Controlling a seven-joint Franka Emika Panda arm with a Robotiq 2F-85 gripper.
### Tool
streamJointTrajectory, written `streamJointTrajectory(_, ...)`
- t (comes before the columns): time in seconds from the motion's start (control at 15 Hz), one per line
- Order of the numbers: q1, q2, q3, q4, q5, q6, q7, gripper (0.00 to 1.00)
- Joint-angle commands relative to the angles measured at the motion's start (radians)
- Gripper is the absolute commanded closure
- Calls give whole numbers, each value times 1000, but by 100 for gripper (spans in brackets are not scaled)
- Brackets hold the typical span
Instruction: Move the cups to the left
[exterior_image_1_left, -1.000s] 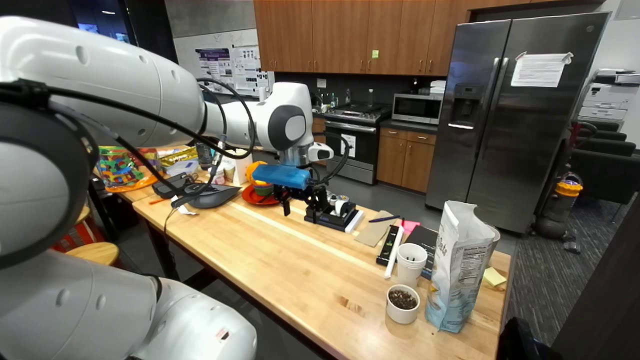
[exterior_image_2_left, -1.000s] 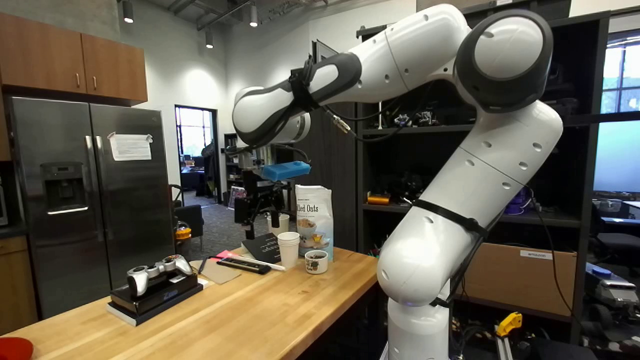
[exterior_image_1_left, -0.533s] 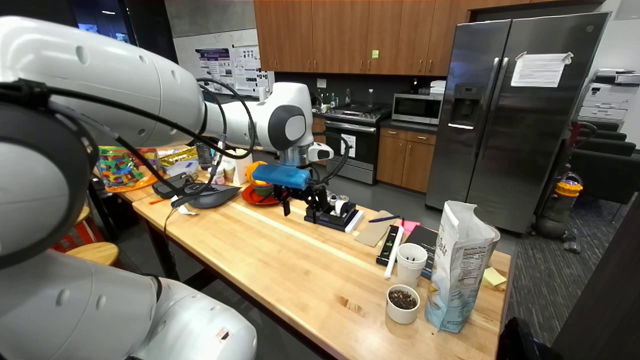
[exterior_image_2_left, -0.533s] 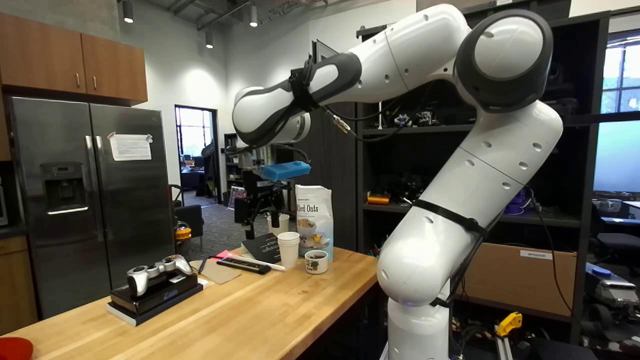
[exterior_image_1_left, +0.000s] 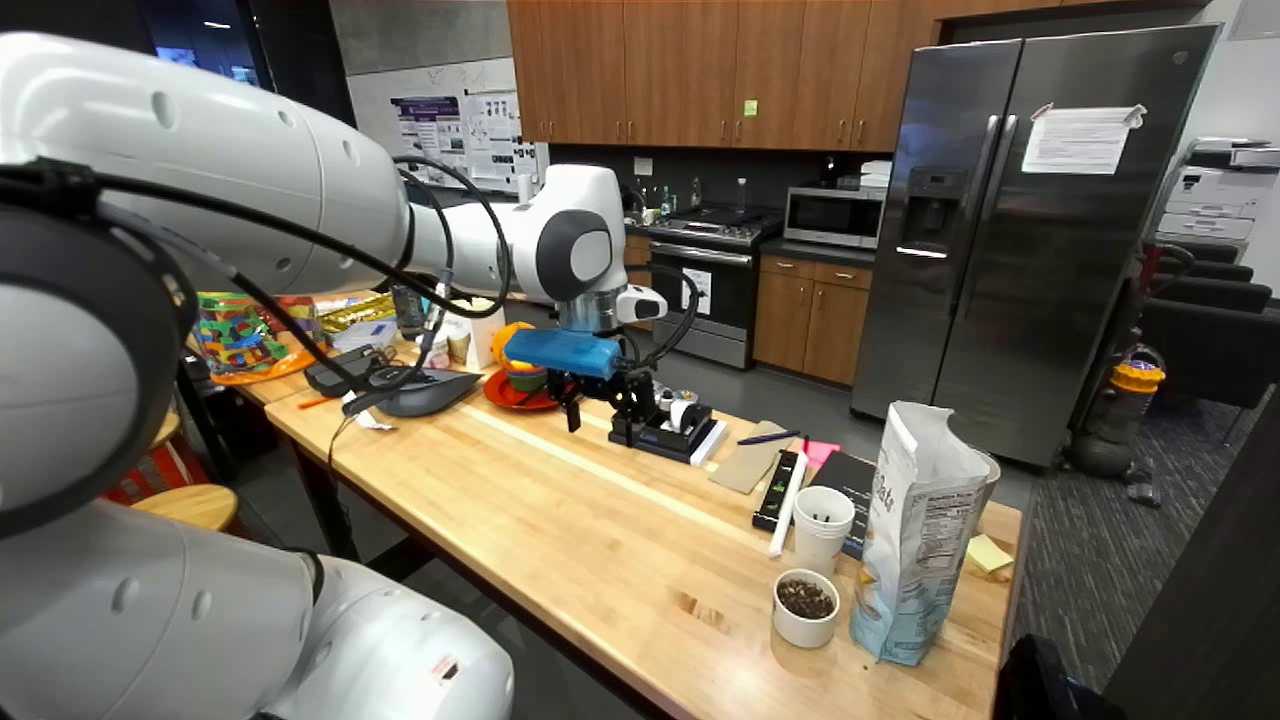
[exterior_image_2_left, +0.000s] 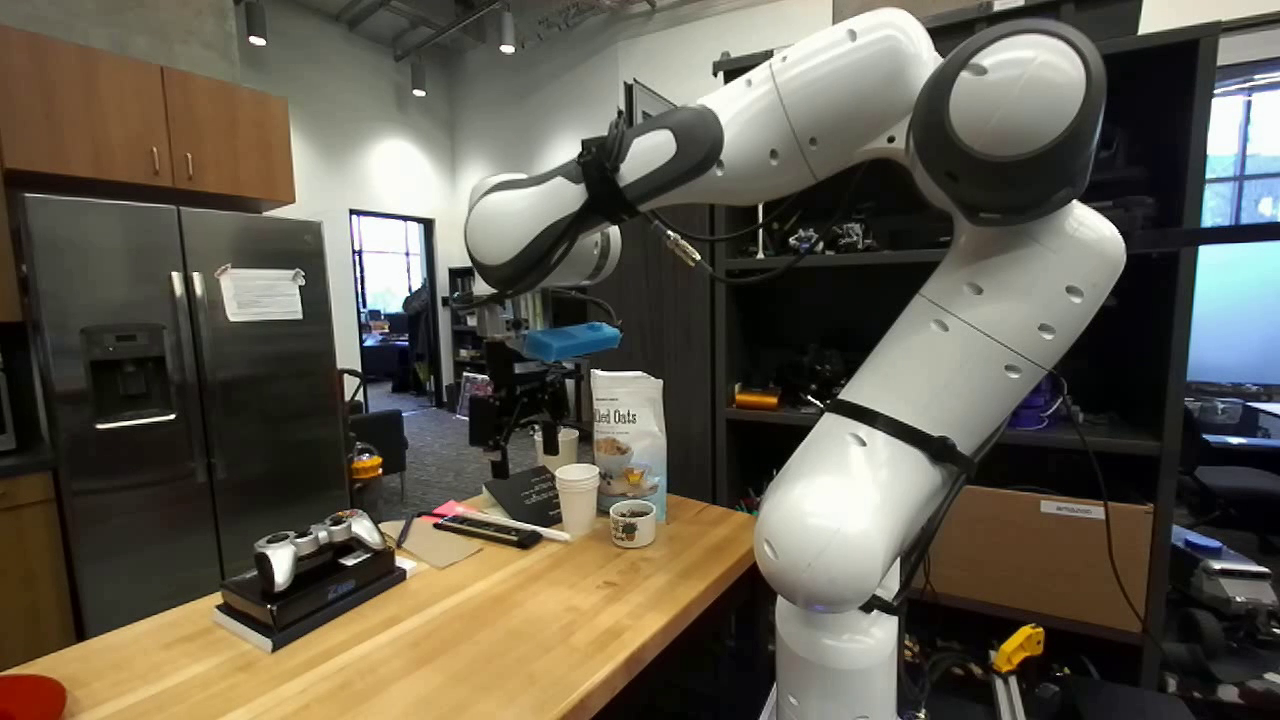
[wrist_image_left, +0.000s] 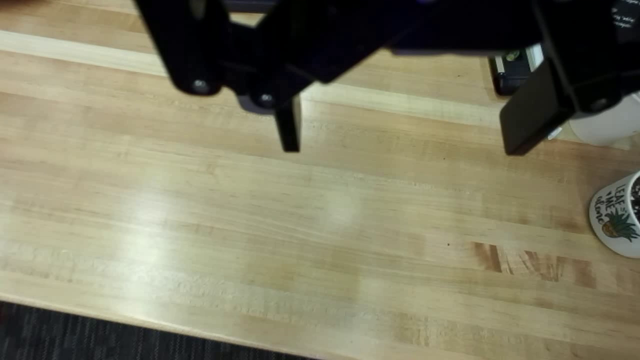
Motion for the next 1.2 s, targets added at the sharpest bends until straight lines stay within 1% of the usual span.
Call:
streamJointTrajectory(0.0,-2,0,2,2,1,-2,-1,0)
streamJointTrajectory(0.33,-3,9,4,9,0,-13,0,0)
streamJointTrajectory(0.4,-6,9,9,6,-14,4,2,0)
streamJointTrajectory(0.8,-55,4,3,15,-80,8,47,0)
streamJointTrajectory(0.93,-72,4,-16,10,-101,47,31,0)
streamJointTrajectory(1.13,-103,10,-36,5,-147,179,16,0)
